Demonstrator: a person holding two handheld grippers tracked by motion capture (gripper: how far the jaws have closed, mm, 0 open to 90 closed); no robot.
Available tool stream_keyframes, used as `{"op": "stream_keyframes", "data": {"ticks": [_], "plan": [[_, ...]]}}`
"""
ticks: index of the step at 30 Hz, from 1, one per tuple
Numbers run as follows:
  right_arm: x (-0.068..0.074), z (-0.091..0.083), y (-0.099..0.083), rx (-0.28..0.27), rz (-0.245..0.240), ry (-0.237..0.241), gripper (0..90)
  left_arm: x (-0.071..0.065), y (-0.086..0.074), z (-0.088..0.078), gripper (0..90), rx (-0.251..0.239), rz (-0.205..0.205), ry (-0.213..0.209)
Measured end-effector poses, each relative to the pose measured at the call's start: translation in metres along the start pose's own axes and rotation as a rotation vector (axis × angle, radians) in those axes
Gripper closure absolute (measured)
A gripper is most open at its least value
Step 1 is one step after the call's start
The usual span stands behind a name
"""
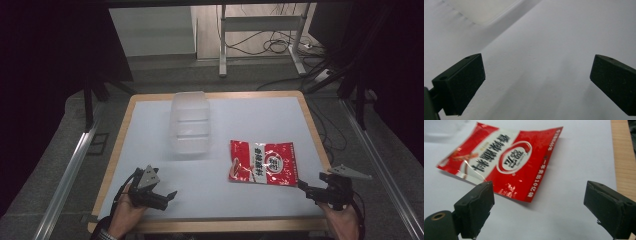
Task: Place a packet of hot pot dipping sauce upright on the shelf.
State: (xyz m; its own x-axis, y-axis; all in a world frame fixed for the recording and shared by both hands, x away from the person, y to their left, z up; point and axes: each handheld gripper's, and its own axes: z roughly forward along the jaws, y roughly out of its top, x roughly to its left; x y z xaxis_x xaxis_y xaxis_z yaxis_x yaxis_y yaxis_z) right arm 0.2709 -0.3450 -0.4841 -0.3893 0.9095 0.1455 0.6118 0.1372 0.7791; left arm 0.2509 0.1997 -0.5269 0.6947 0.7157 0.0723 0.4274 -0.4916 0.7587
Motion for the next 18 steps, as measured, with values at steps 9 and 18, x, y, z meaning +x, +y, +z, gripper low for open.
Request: {"op": "stream_keyframes", "data": {"ticks": [9, 18], "plan": [[0.003, 0.015, -0.003, 0.07, -0.066, 0.018, 0.0, -0.001, 0.0, 0.0, 0.0, -0.005, 0.009, -0.014], [-0.001, 0.016, -0.005, 0.062, -0.057, 0.033, 0.0, -0.002, 0.0, 0.0, 0.0, -0.008, 0.017, -0.017]]}}
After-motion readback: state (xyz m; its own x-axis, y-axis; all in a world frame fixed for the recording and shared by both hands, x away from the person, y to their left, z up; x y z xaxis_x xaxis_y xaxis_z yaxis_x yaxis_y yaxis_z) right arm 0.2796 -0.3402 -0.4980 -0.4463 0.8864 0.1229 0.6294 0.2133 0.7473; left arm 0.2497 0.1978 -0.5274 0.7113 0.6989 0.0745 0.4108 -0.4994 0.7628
